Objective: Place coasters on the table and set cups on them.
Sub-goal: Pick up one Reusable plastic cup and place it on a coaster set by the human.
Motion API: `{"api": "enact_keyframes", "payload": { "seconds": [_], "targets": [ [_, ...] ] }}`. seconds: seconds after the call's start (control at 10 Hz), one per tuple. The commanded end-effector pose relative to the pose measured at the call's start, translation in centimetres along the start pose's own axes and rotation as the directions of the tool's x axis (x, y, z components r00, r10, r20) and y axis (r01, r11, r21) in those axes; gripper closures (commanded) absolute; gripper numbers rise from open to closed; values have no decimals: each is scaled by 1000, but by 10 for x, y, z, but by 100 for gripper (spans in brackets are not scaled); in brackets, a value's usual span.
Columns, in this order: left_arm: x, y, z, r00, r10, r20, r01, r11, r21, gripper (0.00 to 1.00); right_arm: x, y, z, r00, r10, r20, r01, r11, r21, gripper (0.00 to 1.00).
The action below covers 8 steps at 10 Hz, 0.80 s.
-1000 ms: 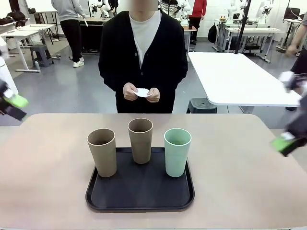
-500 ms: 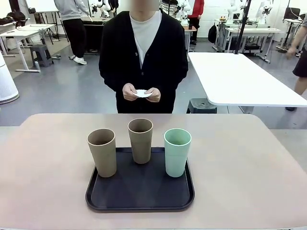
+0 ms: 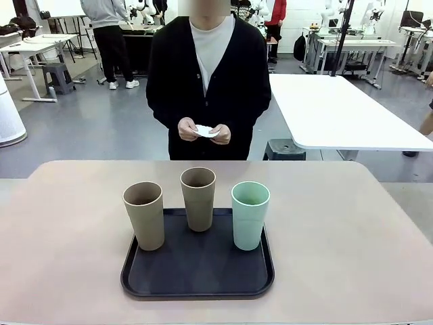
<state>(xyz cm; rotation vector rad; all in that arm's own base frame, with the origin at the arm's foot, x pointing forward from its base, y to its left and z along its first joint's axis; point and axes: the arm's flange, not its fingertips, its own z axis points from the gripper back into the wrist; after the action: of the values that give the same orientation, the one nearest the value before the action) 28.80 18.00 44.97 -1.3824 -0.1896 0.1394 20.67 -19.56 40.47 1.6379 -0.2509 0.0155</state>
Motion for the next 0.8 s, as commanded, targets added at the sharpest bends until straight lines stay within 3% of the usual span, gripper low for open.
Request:
{"api": "enact_keyframes", "payload": {
  "seconds": [0.0, 0.4, 0.5, 0.7],
  "targets": [
    [0, 3, 6, 999, -36, 7, 36, 999, 17, 0, 4, 7, 1, 999, 23, 24, -23, 1000, -7, 0],
    [-3, -4, -13, 998, -68, -4, 68, 995, 68, 0, 2, 16, -13, 1000, 27, -1, -27, 998, -57, 0],
    [2, -2, 2, 1000, -25, 10, 24, 999, 23, 0, 2, 17, -22, 998, 31, -48, -33, 998, -52, 0],
    [2, -2, 2, 1000, -25, 10, 24, 999, 23, 0, 2, 12, -4, 1000, 20, -10, -20, 999, -47, 0]
  ]
}}
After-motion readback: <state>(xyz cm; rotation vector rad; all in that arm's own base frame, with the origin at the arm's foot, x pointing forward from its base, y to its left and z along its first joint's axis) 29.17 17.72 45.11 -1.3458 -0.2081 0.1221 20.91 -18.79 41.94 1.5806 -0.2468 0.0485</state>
